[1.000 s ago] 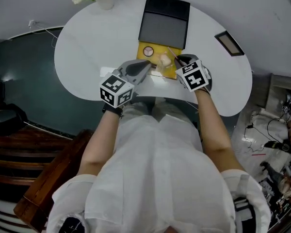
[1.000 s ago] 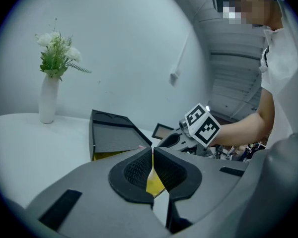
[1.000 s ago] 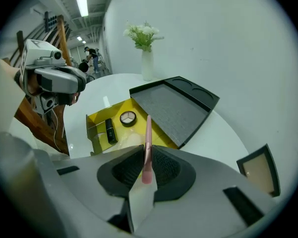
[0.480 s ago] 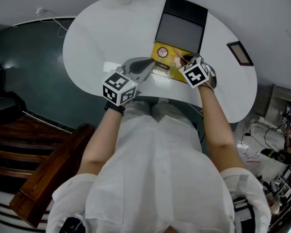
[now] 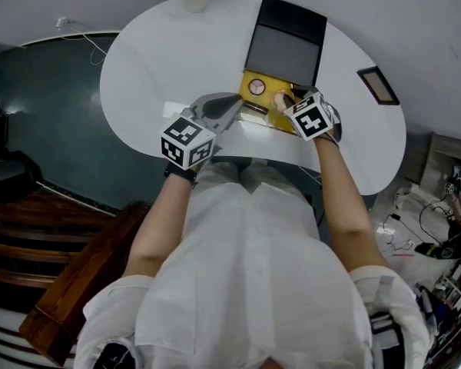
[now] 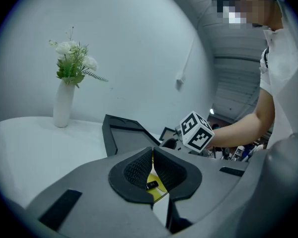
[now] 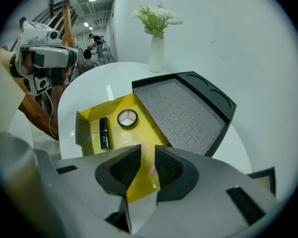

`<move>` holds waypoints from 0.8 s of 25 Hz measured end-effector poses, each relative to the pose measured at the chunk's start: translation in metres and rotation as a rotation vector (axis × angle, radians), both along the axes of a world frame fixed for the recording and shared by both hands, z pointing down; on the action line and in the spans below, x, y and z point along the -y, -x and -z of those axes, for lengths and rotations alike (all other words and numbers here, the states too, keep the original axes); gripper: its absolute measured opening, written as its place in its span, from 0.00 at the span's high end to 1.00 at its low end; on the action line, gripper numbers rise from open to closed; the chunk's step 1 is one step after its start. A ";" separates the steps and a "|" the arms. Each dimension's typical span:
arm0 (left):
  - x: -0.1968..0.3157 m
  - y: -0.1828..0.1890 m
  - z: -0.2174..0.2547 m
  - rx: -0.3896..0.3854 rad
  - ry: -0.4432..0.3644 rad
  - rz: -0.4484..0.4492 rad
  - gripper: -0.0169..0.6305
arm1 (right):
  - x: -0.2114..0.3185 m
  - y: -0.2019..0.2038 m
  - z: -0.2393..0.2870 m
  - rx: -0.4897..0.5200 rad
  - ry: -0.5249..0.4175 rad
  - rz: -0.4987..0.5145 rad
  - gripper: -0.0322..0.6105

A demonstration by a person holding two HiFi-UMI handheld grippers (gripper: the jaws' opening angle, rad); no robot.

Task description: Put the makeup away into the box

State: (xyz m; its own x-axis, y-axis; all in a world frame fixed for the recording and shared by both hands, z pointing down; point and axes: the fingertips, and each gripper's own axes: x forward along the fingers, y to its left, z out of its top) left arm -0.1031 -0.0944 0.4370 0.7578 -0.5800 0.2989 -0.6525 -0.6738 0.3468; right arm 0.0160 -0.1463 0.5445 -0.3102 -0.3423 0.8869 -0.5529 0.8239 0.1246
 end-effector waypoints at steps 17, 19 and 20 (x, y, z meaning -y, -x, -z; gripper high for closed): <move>0.030 0.016 0.058 -0.004 -0.113 -0.036 0.94 | -0.015 -0.072 0.088 0.321 -0.183 -0.386 0.84; 0.035 0.021 0.070 -0.002 -0.138 -0.027 0.94 | -0.014 -0.083 0.104 0.370 -0.224 -0.439 0.84; 0.039 0.025 0.077 -0.004 -0.150 -0.018 0.94 | -0.013 -0.088 0.112 0.395 -0.248 -0.464 0.84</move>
State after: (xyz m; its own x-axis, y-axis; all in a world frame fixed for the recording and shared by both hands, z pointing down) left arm -0.1284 -0.1333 0.3604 0.7693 -0.6043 0.2072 -0.6389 -0.7297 0.2438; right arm 0.1044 -0.1330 0.4322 -0.3675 -0.6985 0.6140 -0.8868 0.4621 -0.0052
